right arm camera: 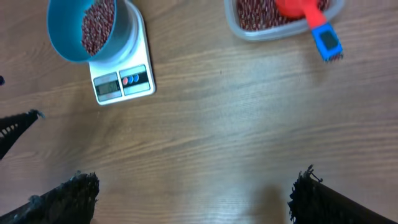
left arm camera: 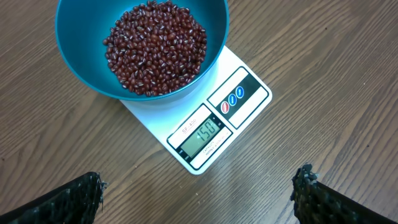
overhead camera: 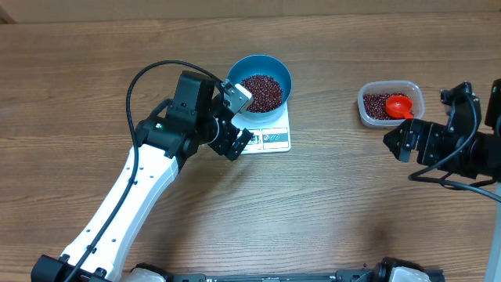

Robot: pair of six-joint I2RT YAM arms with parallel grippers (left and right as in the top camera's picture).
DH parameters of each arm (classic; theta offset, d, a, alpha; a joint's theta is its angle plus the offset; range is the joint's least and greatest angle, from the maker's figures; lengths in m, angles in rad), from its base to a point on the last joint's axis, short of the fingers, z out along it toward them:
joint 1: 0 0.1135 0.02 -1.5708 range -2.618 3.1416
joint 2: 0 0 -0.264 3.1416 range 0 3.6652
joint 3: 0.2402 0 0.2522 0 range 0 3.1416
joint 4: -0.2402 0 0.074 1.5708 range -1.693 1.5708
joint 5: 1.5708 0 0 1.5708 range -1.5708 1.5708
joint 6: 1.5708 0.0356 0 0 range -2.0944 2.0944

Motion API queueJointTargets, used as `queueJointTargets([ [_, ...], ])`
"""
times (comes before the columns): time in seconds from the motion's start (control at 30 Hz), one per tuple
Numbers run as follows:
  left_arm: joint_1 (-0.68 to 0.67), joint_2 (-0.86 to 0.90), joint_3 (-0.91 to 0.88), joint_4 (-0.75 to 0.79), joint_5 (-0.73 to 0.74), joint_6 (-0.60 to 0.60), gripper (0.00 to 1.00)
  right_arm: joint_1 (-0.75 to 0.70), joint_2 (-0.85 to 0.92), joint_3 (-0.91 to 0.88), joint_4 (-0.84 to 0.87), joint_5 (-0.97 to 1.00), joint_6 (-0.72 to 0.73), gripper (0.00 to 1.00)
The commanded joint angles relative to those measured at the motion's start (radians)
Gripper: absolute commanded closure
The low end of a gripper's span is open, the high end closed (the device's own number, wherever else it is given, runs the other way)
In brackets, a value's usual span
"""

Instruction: Scoop item into bowl and weigh 150g on scale

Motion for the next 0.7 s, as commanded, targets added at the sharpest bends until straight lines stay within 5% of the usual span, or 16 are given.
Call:
queueJointTargets([
  [0.0, 0.0, 0.0, 0.021, 0.003, -0.006, 0.003, 0.0, 0.006, -0.005, 0.016, 0.057, -0.026, -0.019, 0.0],
  [0.27, 0.0, 0.0, 0.021, 0.003, -0.006, 0.003, 0.0, 0.098, -0.098, -0.011, 0.221, -0.034, -0.019, 0.0],
  [0.67, 0.0, 0.0, 0.021, 0.003, -0.006, 0.003, 0.0, 0.241, -0.313, -0.325, 0.536, 0.013, -0.019, 0.0],
])
